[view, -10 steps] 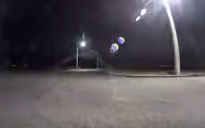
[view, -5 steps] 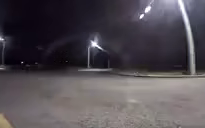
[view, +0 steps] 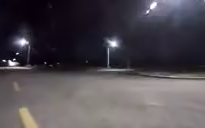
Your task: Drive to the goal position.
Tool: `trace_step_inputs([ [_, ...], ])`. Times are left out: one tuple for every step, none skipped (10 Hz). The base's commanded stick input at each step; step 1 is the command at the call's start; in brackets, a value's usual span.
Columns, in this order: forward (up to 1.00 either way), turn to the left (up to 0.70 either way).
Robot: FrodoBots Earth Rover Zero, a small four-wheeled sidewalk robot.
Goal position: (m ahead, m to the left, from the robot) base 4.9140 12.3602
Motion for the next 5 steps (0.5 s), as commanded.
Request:
trace_step_inputs([
  [0.0, 0.45],
  [0.0, 0.45],
  [0.0, 0.45],
  [0.0, 0.45],
  [0.0, 0.45],
])
